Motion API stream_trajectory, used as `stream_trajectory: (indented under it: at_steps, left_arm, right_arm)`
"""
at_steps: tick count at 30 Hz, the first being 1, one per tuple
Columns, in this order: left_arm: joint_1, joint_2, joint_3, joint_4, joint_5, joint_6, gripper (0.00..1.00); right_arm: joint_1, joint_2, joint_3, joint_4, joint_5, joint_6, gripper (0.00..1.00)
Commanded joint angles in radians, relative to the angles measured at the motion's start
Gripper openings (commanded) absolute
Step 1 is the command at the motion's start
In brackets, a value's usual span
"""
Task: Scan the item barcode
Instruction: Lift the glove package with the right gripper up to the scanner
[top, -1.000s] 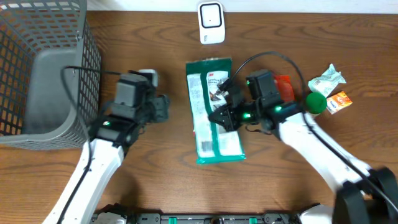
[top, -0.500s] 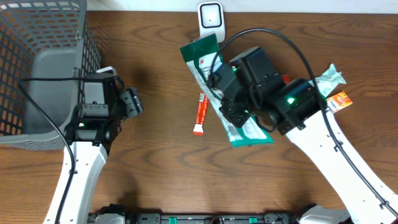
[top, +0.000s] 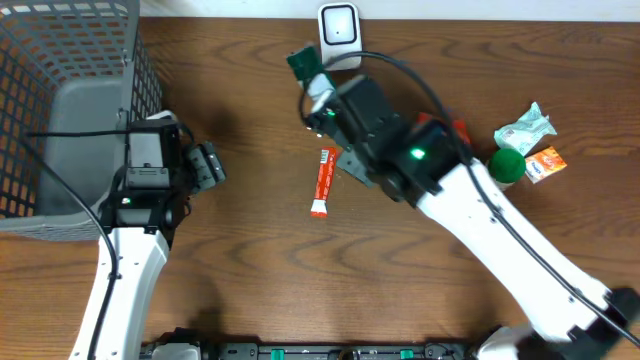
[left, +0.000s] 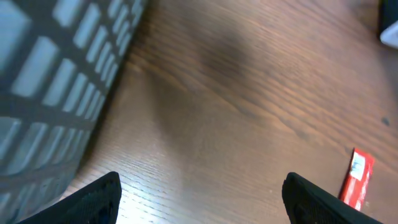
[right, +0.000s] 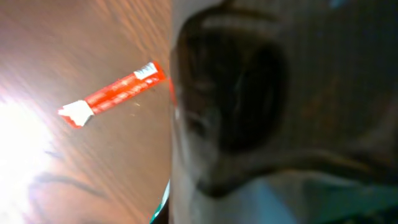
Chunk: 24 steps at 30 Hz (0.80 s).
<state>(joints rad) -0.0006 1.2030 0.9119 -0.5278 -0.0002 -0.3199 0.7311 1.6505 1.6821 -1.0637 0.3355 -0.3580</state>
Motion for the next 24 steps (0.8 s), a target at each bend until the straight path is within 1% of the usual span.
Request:
stream_trajectory:
  at_steps: [1, 3, 4, 5, 8, 11, 13, 15, 16, 19, 24]
  left_arm:
    - [0.032, 0.006, 0.004, -0.004, -0.012, -0.037, 0.83]
    - [0.032, 0.006, 0.003, -0.010, -0.012, -0.037, 0.84]
    - [0.032, 0.006, 0.003, -0.011, -0.012, -0.037, 0.92]
    - [0.032, 0.006, 0.002, -0.011, -0.012, -0.037, 0.92]
    - [0.032, 0.006, 0.002, -0.010, -0.012, -0.037, 0.92]
    - [0.032, 0.006, 0.002, -0.011, -0.012, -0.037, 0.92]
    - [0.032, 0.005, 0.002, -0.011, -0.012, -0.037, 0.92]
    - [0.032, 0.005, 0.002, -0.011, -0.012, -0.037, 0.92]
    - [0.032, 0.005, 0.002, -0.011, -0.012, -0.037, 0.92]
    - [0.032, 0.005, 0.002, -0.011, -0.012, -0.037, 0.92]
    - [0.032, 0.005, 0.002, -0.011, -0.012, -0.037, 0.93]
  right_arm:
    - [0.037, 0.106, 0.096, 0.013, 0.180, -0.122, 0.01]
    - [0.058, 0.166, 0.119, 0.049, 0.278, -0.206, 0.01]
    - [0.068, 0.190, 0.121, 0.076, 0.330, -0.256, 0.01]
    - [0.087, 0.237, 0.121, 0.139, 0.417, -0.369, 0.01]
    - [0.102, 0.301, 0.121, 0.269, 0.510, -0.540, 0.01]
    - [0.101, 0.350, 0.121, 0.380, 0.516, -0.738, 0.01]
    - [0.089, 0.387, 0.121, 0.508, 0.517, -0.865, 0.01]
    - [0.078, 0.407, 0.121, 0.591, 0.515, -0.945, 0.01]
    - [0.068, 0.425, 0.121, 0.672, 0.511, -0.996, 0.01]
    - [0.039, 0.470, 0.121, 0.891, 0.482, -1.081, 0.01]
    - [-0.016, 0.546, 0.121, 1.102, 0.367, -1.255, 0.01]
